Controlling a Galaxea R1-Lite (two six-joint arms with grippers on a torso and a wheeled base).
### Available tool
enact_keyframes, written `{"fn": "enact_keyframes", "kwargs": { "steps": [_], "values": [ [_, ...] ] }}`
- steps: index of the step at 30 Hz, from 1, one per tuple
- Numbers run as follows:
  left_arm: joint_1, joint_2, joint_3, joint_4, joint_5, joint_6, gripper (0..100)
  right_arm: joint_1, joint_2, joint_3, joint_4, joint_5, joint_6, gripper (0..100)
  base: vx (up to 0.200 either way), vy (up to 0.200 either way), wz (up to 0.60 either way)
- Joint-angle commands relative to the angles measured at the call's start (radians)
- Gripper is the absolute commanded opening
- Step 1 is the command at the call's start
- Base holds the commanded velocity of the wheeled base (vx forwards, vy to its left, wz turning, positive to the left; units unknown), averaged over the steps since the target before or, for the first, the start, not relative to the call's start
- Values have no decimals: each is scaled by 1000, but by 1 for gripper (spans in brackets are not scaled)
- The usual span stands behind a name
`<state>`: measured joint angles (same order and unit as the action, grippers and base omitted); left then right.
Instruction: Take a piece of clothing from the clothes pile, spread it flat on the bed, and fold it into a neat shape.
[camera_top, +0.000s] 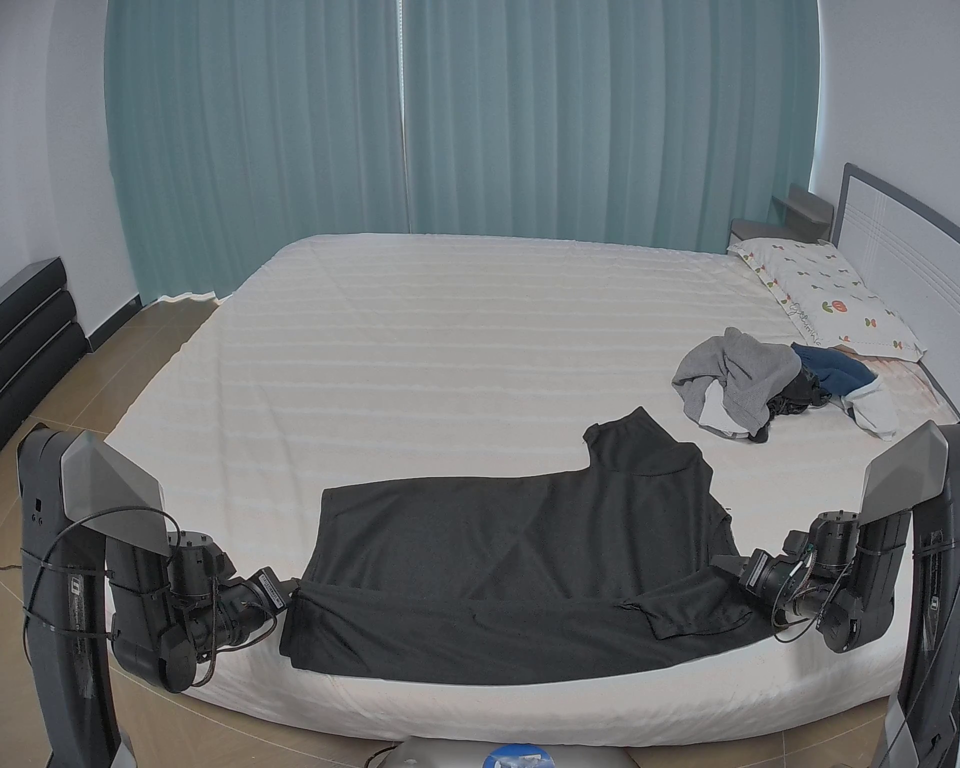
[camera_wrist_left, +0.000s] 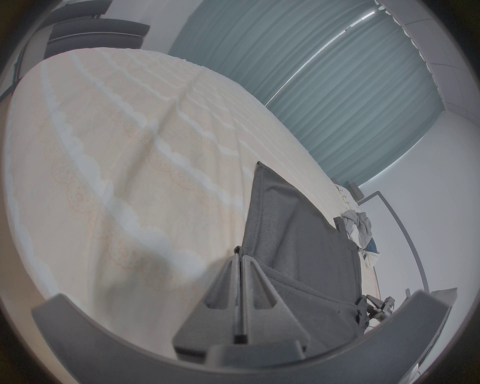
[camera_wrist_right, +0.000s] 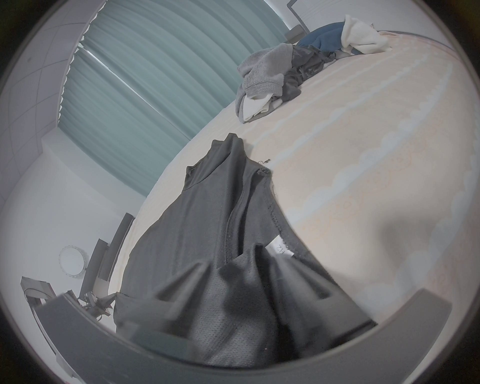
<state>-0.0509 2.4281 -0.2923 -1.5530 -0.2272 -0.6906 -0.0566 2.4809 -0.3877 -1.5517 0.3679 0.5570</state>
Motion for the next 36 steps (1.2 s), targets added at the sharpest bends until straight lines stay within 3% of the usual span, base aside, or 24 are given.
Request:
{"fn": "enact_keyframes", "kwargs": {
  "steps": [1,13,19,36],
  "values": [
    [0,2,-2,-15,0,0,0,-3,-5,-5,-14,-6,6,0,0,0,0],
    [0,3,-7,-16,12,10,0,-48,-49,-16,-14,-4,20,0,0,0,0],
    [-1,6,-10,-16,35,8,0,-52,-68,-16,-14,-4,77,0,0,0,0],
    [-17,8,-18,-16,35,5,0,-65,-68,-31,-14,-4,81,0,0,0,0]
  ]
}}
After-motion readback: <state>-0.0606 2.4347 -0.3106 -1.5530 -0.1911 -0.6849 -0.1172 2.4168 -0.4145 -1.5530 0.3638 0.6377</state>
